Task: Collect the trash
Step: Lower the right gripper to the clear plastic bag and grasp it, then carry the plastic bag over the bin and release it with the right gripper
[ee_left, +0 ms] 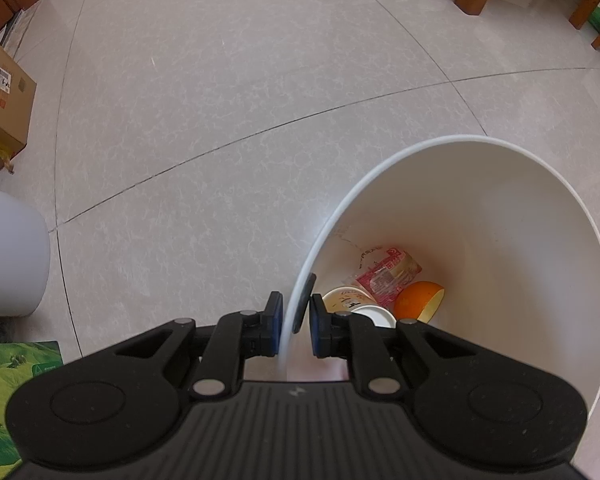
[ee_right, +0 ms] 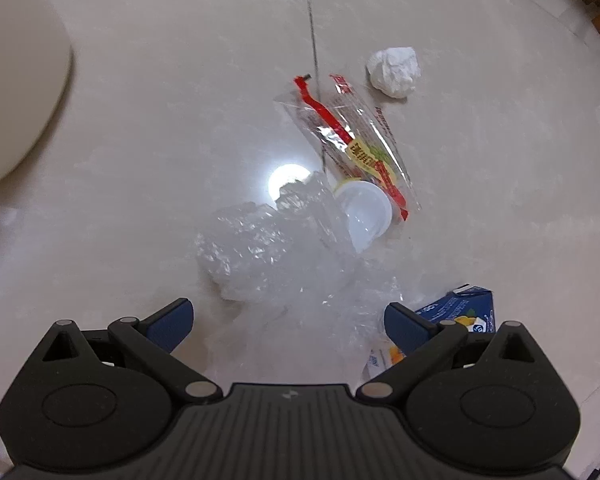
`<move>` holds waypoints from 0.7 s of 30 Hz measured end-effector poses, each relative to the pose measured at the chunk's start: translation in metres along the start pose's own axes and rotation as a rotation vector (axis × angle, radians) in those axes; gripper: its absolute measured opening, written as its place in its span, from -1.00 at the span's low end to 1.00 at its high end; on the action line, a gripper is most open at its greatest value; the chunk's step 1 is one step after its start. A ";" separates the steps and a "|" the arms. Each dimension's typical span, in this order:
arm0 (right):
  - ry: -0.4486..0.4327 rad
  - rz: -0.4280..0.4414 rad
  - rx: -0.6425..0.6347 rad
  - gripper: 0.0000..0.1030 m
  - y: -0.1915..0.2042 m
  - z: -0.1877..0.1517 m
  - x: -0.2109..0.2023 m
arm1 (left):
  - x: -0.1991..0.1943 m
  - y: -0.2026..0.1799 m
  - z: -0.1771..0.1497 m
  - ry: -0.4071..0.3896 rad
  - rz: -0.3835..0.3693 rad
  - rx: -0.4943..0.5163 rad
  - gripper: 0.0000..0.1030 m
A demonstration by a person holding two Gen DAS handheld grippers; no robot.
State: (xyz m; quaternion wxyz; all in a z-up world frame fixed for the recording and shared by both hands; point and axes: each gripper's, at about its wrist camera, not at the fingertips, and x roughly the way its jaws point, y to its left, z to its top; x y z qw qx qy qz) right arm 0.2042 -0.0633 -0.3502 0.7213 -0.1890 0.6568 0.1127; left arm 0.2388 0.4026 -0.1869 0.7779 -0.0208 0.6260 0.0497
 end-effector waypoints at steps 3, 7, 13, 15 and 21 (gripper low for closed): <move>0.010 -0.015 -0.002 0.87 0.002 0.000 0.002 | 0.000 -0.001 0.000 -0.001 0.001 0.000 -0.76; 0.026 -0.026 -0.003 0.45 0.003 -0.001 0.003 | 0.000 -0.001 -0.001 -0.002 0.000 -0.002 -0.76; 0.034 -0.028 0.011 0.04 0.001 0.001 -0.004 | 0.000 0.000 -0.001 -0.001 0.000 -0.004 -0.76; 0.034 -0.030 0.017 -0.02 0.000 0.003 -0.009 | 0.000 0.000 -0.001 -0.001 0.000 -0.004 -0.76; 0.014 -0.004 0.020 -0.09 0.001 0.010 -0.042 | 0.000 0.001 0.000 0.001 -0.004 -0.011 -0.76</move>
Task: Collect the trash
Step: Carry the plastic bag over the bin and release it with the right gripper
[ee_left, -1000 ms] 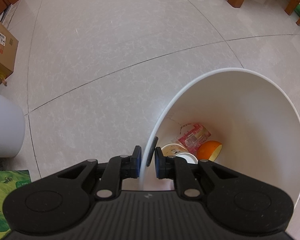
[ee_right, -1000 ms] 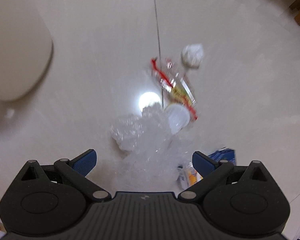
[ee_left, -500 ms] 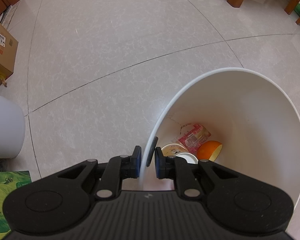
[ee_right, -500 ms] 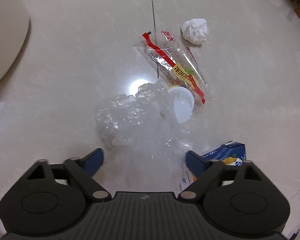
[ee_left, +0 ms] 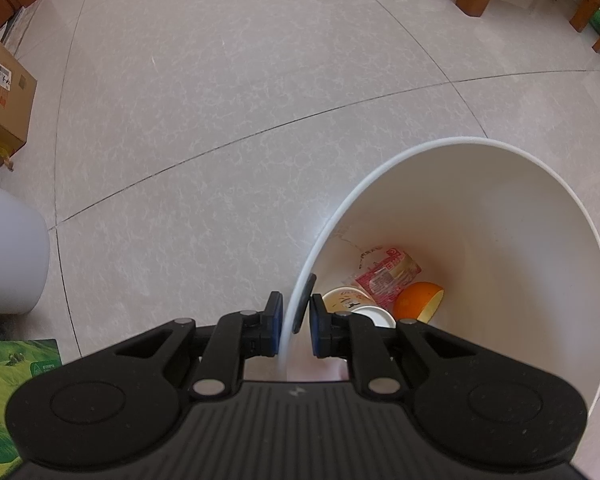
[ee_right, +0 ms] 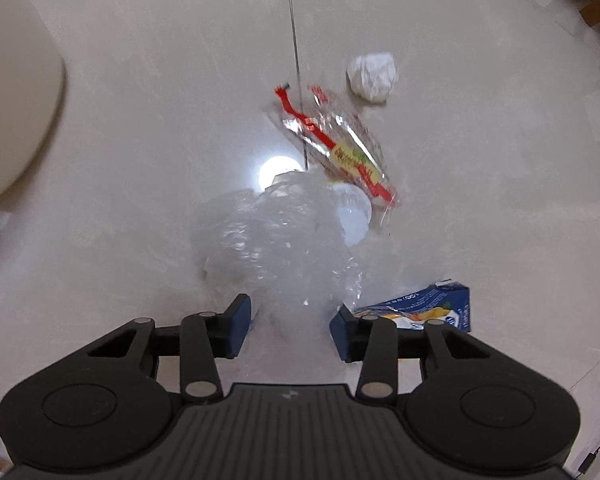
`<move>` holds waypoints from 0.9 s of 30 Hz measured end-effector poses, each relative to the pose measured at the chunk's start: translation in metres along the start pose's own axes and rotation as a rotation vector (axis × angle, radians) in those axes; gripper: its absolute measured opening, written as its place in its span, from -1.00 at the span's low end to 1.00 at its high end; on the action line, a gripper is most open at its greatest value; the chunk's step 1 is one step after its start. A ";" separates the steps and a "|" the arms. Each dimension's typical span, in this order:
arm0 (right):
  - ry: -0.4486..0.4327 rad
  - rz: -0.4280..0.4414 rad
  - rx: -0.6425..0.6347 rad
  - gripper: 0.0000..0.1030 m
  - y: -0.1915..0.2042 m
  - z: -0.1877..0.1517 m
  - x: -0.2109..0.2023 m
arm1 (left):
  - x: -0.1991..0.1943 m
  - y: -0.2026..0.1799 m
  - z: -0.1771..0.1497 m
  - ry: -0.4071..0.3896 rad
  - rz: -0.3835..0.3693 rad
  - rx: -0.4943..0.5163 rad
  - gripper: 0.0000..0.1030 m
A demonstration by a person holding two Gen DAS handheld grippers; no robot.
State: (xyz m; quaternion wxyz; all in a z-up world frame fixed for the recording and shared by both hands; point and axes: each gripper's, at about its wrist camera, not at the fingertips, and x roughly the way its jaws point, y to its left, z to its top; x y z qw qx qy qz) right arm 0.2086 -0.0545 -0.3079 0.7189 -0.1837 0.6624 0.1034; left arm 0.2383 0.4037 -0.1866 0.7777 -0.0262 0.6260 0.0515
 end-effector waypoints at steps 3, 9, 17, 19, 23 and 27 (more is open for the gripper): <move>-0.030 0.019 -0.009 -0.09 0.004 0.004 -0.028 | 0.000 0.000 0.000 0.000 0.001 0.002 -0.76; -0.095 0.056 -0.025 -0.09 0.016 0.012 -0.093 | 0.000 0.002 0.001 0.000 -0.004 -0.004 -0.76; -0.260 0.116 -0.121 -0.09 0.053 0.028 -0.215 | -0.001 0.002 0.001 -0.003 -0.002 0.007 -0.76; -0.309 0.133 -0.154 -0.08 0.065 0.034 -0.240 | -0.001 0.001 0.000 -0.004 -0.002 0.006 -0.76; -0.398 0.170 -0.224 -0.07 0.093 0.048 -0.280 | -0.002 0.001 0.000 -0.005 -0.002 0.006 -0.76; -0.440 0.215 -0.286 -0.07 0.119 0.060 -0.297 | -0.002 0.002 0.000 -0.006 -0.007 0.001 -0.76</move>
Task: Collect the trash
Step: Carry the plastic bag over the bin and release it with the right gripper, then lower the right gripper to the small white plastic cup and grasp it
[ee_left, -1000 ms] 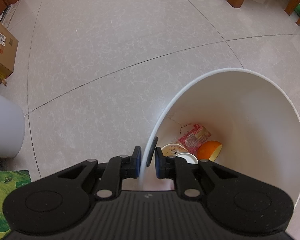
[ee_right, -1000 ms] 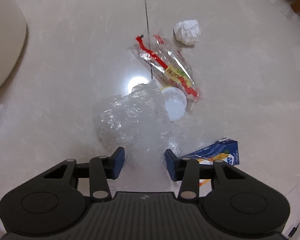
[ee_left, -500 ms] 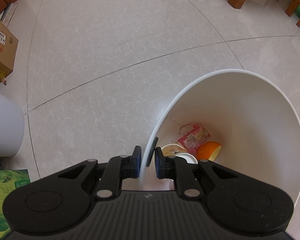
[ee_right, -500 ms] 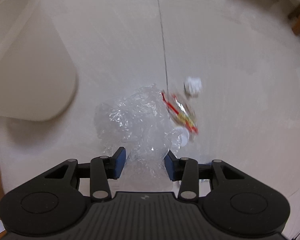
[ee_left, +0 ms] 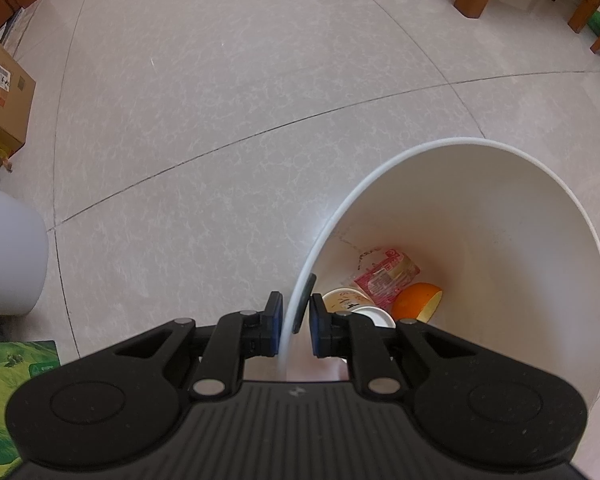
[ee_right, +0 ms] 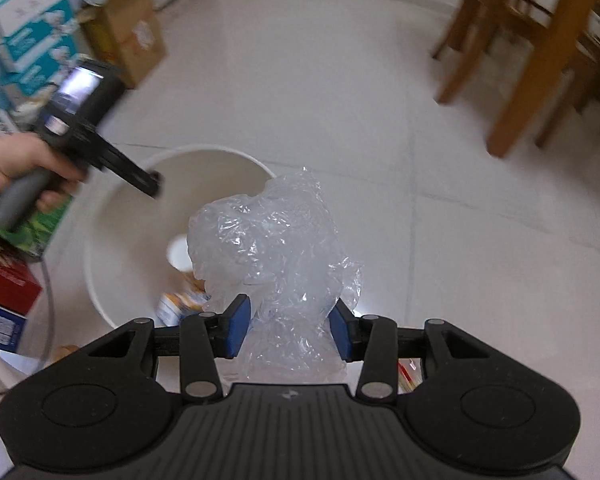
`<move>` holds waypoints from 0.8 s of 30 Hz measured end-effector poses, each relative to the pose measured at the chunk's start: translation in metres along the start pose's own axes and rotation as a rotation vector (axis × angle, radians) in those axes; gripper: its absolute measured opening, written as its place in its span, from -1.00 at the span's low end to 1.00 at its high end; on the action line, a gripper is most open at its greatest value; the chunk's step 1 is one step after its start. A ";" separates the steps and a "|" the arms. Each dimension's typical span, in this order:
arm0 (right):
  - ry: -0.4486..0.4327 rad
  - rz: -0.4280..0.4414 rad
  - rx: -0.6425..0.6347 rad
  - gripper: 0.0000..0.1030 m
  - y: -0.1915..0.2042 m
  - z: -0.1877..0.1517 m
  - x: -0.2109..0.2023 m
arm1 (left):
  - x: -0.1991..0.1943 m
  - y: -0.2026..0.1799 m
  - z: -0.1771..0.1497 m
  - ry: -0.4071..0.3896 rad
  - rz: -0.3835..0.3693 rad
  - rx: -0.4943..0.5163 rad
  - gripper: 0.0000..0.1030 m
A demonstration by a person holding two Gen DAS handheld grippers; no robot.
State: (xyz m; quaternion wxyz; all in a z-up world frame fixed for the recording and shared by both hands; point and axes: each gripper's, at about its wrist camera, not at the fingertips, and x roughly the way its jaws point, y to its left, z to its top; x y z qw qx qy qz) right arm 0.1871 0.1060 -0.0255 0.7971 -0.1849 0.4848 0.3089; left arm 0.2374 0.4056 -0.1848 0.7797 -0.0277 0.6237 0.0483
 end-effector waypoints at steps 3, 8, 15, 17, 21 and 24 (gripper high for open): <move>-0.013 0.038 -0.034 -0.07 0.014 0.010 0.005 | 0.000 0.001 0.000 -0.001 -0.001 0.002 -0.76; -0.019 0.073 -0.063 0.20 0.044 0.025 0.017 | 0.000 0.002 0.000 0.000 -0.005 -0.001 -0.77; -0.035 0.063 -0.065 0.61 0.044 0.022 0.017 | 0.000 0.002 0.000 0.000 -0.006 -0.002 -0.77; -0.027 0.059 -0.043 0.61 0.037 0.019 0.017 | 0.000 0.003 0.001 0.000 -0.008 -0.005 -0.77; -0.026 0.028 -0.014 0.63 0.025 0.012 0.016 | 0.000 0.002 0.001 0.000 -0.005 -0.003 -0.77; -0.015 -0.005 0.020 0.65 0.008 0.003 0.017 | 0.000 0.002 0.002 0.001 -0.008 -0.007 -0.77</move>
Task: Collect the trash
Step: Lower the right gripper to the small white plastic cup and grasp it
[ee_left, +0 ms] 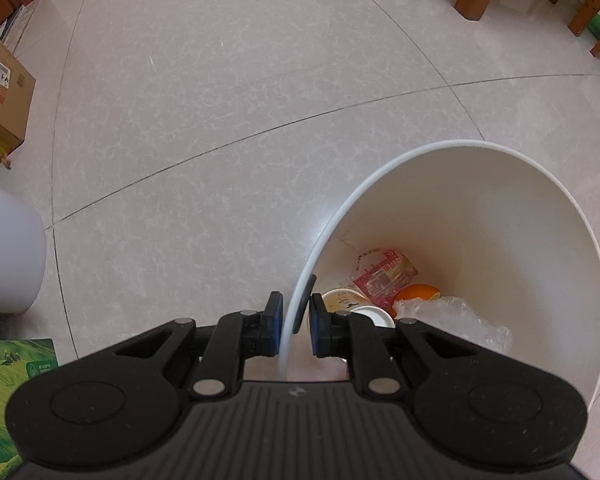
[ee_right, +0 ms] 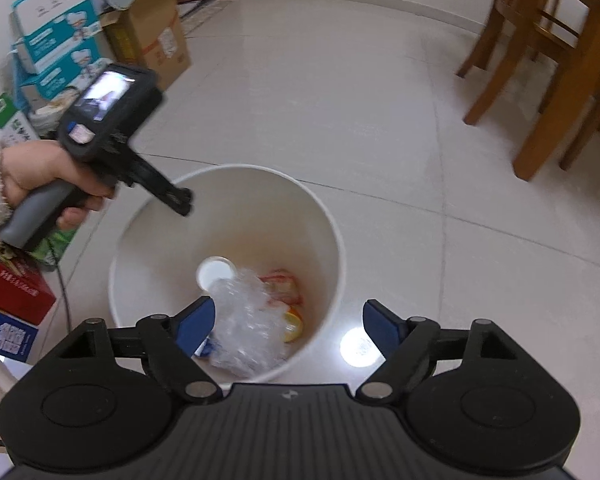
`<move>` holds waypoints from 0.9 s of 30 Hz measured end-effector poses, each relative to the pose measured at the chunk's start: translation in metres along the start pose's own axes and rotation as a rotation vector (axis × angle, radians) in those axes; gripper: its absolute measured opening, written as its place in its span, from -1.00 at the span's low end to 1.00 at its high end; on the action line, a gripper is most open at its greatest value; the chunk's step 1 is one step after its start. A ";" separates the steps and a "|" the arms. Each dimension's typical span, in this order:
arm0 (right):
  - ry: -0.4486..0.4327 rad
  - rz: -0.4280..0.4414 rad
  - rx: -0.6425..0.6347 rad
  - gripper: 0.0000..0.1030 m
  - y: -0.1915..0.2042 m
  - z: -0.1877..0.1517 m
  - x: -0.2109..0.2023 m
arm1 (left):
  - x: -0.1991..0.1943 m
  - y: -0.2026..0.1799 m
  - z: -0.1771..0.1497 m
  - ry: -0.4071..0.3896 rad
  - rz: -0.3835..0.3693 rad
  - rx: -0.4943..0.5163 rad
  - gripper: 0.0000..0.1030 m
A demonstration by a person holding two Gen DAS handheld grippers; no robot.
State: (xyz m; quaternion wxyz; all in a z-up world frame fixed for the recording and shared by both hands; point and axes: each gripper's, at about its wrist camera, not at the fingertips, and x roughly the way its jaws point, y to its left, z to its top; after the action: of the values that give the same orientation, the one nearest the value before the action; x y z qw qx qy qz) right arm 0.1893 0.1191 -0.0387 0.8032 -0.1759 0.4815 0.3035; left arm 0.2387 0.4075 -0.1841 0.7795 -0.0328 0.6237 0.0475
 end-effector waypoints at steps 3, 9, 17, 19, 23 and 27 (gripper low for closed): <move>0.014 -0.040 0.038 0.65 -0.022 -0.012 0.002 | 0.000 0.001 0.000 -0.001 0.000 0.002 -0.77; 0.045 -0.120 0.168 0.66 -0.079 -0.044 0.014 | 0.000 0.001 0.000 -0.001 -0.001 0.000 -0.77; 0.107 -0.212 0.354 0.66 -0.149 -0.109 0.068 | 0.000 0.001 0.000 -0.001 0.001 0.002 -0.77; 0.118 -0.232 0.376 0.65 -0.159 -0.126 0.084 | -0.001 0.002 0.000 -0.002 -0.001 0.002 -0.77; 0.185 -0.248 0.418 0.62 -0.176 -0.159 0.122 | -0.001 0.002 0.000 0.001 -0.005 -0.005 -0.77; 0.264 -0.270 0.420 0.57 -0.183 -0.183 0.159 | -0.001 0.002 0.001 0.002 -0.002 -0.006 -0.77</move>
State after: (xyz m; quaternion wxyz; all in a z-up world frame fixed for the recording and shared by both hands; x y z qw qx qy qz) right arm 0.2434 -0.0730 -0.2670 0.7857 -0.1061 0.6063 0.0616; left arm 0.2388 0.4094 -0.1831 0.7788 -0.0359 0.6244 0.0487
